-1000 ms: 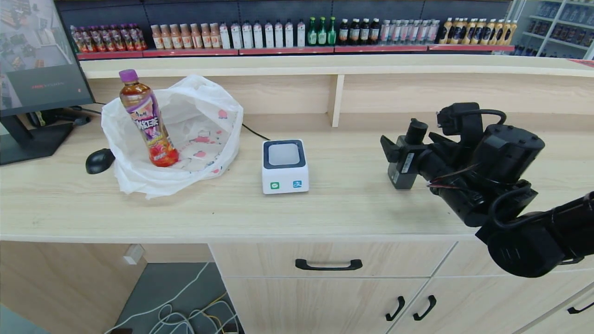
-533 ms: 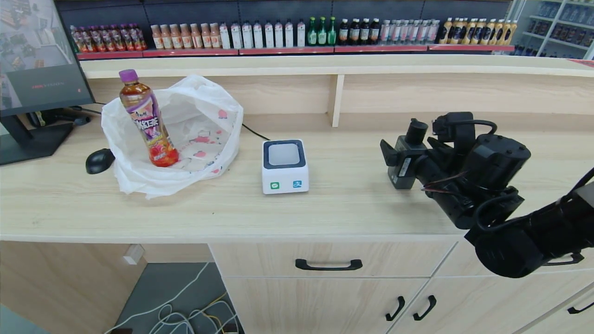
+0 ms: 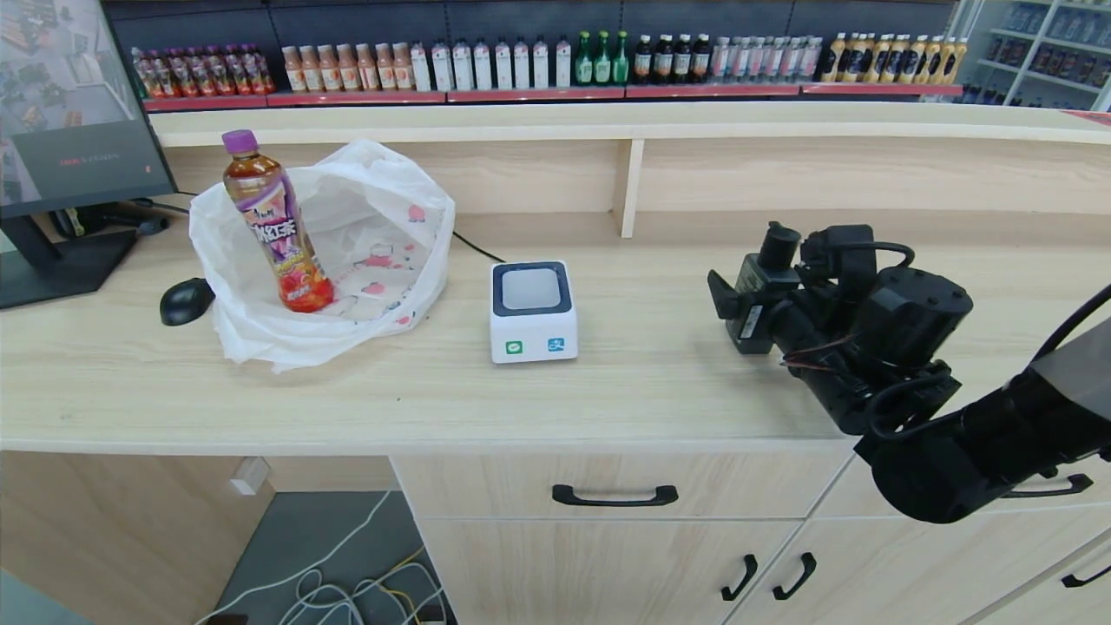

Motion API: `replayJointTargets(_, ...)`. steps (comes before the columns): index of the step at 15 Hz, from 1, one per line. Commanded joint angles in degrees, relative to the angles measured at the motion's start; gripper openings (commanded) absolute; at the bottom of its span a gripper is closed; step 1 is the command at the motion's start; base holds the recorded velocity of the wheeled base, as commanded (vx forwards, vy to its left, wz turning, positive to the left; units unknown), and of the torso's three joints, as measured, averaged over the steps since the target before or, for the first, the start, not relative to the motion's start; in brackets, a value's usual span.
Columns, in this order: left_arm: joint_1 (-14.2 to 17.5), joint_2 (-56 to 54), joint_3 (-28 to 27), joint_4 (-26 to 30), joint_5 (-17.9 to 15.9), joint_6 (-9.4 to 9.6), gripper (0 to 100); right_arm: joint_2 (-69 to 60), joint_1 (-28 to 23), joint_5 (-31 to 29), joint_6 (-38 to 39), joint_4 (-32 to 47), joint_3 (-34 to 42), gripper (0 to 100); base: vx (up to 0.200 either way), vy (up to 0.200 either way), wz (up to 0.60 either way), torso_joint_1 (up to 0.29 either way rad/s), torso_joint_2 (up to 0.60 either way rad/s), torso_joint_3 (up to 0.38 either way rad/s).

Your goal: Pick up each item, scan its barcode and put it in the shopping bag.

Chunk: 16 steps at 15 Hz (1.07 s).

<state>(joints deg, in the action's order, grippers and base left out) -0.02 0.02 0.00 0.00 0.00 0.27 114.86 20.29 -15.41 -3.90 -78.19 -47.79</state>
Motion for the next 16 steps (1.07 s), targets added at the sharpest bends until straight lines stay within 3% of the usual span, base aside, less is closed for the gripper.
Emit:
replayJointTargets(1, 0.02, -0.02, 0.00, 0.00, 0.00, 0.00, 100, 1.16, 0.02, 0.12, -0.05, -0.47, 0.24, 100, 0.000, 0.000, 0.00, 0.000, 0.00, 0.000)
replayJointTargets(7, 0.02, -0.02, 0.00, 0.00, 0.00, 0.00, 100, 1.24, -1.04, -0.24, -0.14, -0.74, 0.24, 100, 0.000, 0.000, 0.00, 0.000, 0.00, 0.000)
replayJointTargets(8, 0.02, -0.02, 0.00, 0.00, 0.00, 0.00, 100, 1.24, -1.30, -0.24, -0.32, -1.17, 0.24, 0, 0.000, 0.000, 0.00, 0.000, 0.00, 0.000)
replayJointTargets(16, -0.06, -0.02, 0.00, 0.00, 0.00, 0.00, 100, -1.48, -0.07, 1.52, -1.64, -1.79, 1.03, 0, 0.000, 0.000, 0.00, 0.000, 0.00, 0.000)
